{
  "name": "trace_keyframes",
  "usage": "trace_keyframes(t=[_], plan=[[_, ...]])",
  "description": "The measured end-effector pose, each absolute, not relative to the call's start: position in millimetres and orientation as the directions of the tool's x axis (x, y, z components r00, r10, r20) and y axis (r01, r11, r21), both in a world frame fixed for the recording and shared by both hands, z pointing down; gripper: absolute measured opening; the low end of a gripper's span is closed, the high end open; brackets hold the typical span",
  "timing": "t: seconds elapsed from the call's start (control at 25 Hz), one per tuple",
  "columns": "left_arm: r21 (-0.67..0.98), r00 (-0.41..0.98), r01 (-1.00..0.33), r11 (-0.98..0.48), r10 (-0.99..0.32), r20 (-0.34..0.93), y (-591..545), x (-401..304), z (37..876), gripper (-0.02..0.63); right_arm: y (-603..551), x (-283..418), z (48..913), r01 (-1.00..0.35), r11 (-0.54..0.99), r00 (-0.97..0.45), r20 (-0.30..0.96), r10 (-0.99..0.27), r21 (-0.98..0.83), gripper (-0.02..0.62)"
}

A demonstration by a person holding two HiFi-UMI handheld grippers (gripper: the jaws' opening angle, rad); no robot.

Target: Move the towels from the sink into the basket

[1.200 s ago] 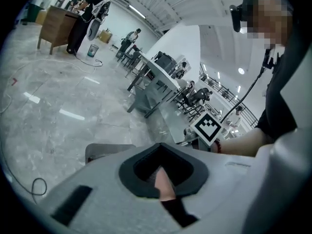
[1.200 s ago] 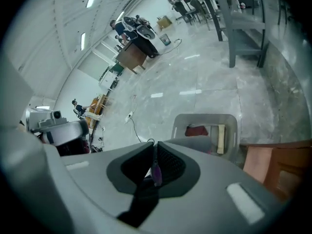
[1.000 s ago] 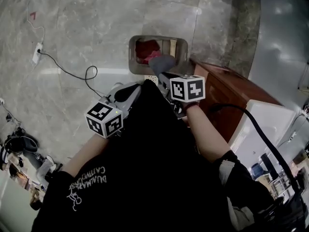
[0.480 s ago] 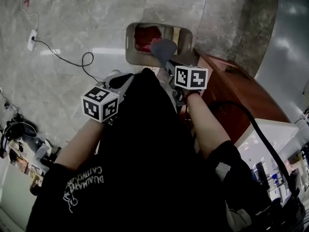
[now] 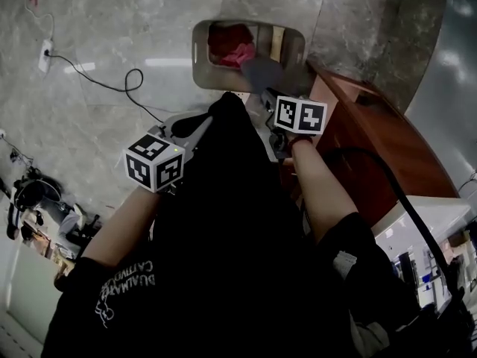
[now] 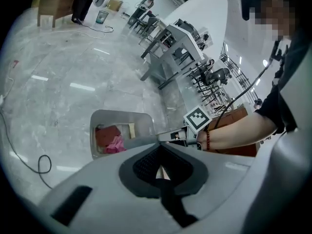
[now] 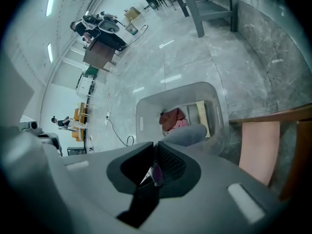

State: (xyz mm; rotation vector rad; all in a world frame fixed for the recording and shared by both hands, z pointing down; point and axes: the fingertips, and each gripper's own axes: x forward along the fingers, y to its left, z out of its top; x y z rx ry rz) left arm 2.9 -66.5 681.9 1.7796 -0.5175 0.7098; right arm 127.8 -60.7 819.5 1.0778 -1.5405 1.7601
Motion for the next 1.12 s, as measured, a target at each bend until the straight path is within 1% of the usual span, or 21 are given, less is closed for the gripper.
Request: trace_keyframes(t=[0.24,0.36,0.48,0.56,0.6,0.72,0.84,1.04,1.12], plan=[[0.693,0.732,-0.644,-0.324,0.004,0.681,-64.2,7.5,686.5,0.003,-50.5,130.2,834.2,-0.812,-0.239,-0.532,0.844,-0.069,-0.532,0.072],[0.689,0.730,-0.647,-0.327,-0.005,0.683,-63.4,3.6,683.8,0.003,-45.0,130.6,835.7,-0.790,-0.299,-0.542,0.838,-0.071,-0.536,0.071],[0.679,0.723,-0.653,-0.337,-0.011,0.690,-58.7,-5.8,677.4,0.003,-39.0,130.2,830.0,-0.782,-0.338,-0.531,0.844,-0.077,-0.523,0.045],[0.668,0.713,-0.662,-0.339,-0.012,0.701,-52.3,-13.7,671.4,0.003,-34.0,127.4,819.3,-0.793,-0.324,-0.522,0.849,-0.077,-0.516,0.002],[0.663,0.709,-0.667,-0.340,-0.015,0.705,-49.6,-17.6,667.8,0.003,-32.8,124.6,812.2,-0.797,-0.306,-0.523,0.849,-0.080,-0.520,0.002],[0.652,0.713,-0.662,-0.370,-0.043,0.699,-52.3,-25.8,654.8,0.003,-42.6,117.1,790.4,-0.798,-0.263,-0.526,0.839,-0.137,-0.543,0.002],[0.647,0.731,-0.643,-0.409,-0.077,0.678,-50.5,-28.7,640.1,0.003,-47.1,116.0,769.8,-0.788,-0.274,-0.505,0.834,-0.223,-0.551,0.002],[0.672,0.782,-0.604,-0.427,-0.156,0.603,-47.2,-26.8,595.2,0.003,-42.3,110.6,714.1,-0.763,-0.290,-0.476,0.806,-0.351,-0.577,0.002],[0.674,0.804,-0.578,-0.460,-0.180,0.567,-45.2,-24.3,568.1,0.003,-38.9,108.6,685.0,-0.760,-0.289,-0.457,0.795,-0.398,-0.582,0.002]])
